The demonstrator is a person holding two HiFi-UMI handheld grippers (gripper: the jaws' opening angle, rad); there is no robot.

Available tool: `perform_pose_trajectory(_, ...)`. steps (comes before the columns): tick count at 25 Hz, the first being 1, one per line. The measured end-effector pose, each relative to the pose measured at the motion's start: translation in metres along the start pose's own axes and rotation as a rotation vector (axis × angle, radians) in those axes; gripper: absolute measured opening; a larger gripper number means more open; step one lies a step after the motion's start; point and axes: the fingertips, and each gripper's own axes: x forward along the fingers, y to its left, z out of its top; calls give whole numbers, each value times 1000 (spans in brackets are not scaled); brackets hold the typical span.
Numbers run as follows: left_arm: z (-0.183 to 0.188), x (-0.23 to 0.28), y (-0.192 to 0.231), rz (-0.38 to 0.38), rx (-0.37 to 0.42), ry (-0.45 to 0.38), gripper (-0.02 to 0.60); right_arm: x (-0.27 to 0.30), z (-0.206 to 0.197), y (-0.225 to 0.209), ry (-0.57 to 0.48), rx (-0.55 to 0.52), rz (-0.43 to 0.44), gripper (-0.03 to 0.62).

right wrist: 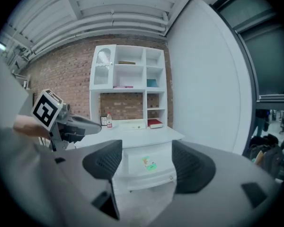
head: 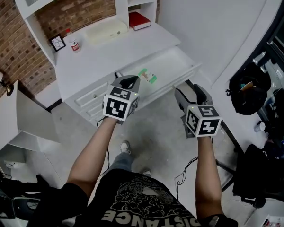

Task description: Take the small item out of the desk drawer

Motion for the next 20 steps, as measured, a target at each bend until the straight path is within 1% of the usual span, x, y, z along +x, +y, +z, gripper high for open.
perform_pose_trajectory(4, -1, 12, 35, 29, -20, -2, 8, 38, 2, 11, 13, -8, 35, 314)
perform_pose_trajectory(8, -1, 38, 73, 35, -35, -11, 8, 87, 9, 18, 23, -22, 56, 319)
perform_pose_trajectory(10, -1, 53, 97, 37, -41, -11, 9, 117, 15, 22, 28, -27, 65, 322)
perform_pose_trajectory(14, 2, 79, 148, 44, -31, 2, 8, 174, 24, 29, 51, -21, 73, 325)
perform_pose_trajectory(20, 3, 116, 216, 40, -69, 5, 9, 248, 38, 36, 94, -29, 83, 334)
